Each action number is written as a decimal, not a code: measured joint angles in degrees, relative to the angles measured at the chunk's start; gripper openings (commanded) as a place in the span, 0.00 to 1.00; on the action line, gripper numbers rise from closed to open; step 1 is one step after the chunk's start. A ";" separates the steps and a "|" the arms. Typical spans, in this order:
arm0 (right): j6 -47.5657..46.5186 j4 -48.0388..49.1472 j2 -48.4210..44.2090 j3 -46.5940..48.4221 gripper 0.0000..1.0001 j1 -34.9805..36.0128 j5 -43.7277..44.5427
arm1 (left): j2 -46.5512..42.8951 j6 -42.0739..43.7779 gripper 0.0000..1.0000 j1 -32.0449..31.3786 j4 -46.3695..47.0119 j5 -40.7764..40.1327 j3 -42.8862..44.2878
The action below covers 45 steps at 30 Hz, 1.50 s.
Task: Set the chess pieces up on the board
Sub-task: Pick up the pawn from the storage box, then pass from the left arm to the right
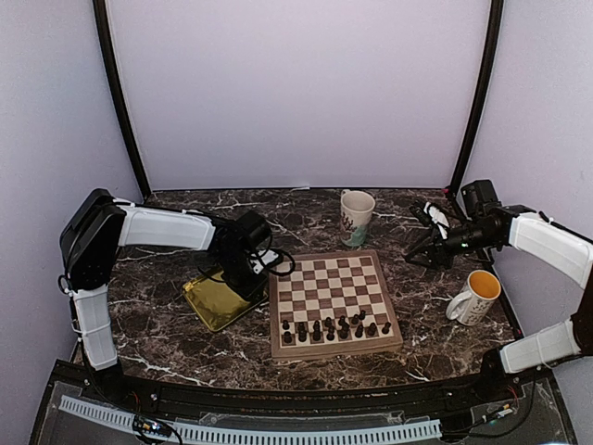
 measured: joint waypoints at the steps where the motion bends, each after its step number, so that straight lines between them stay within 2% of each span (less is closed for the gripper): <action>1: -0.04 -0.04 0.02 0.00 0.41 0.00 -0.02 | 0.00 0.37 0.08 0.09 0.00 0.39 0.00; 9: 0.00 -0.81 0.79 0.70 0.41 0.00 -0.24 | -0.66 1.51 0.05 0.52 -0.59 0.61 -0.07; 16: 0.98 -5.16 4.04 10.23 0.42 0.68 -1.92 | -9.46 1.55 0.06 0.90 1.70 2.14 -2.40; 22: 3.41 -7.82 8.41 17.90 0.42 5.42 -4.94 | -17.05 -0.28 0.07 0.90 14.23 9.60 -10.19; 32: 7.39 -13.88 21.97 26.49 0.42 16.33 -6.67 | -19.96 -12.63 0.09 0.83 42.42 19.12 -22.60; 39: 10.99 -14.73 29.77 34.97 0.42 22.60 -7.28 | -20.13 -19.63 0.09 0.44 55.19 21.27 -23.93; 45: 13.20 -15.26 34.40 41.42 0.42 26.25 -7.96 | -18.84 -23.06 0.09 -0.42 61.16 22.99 -23.93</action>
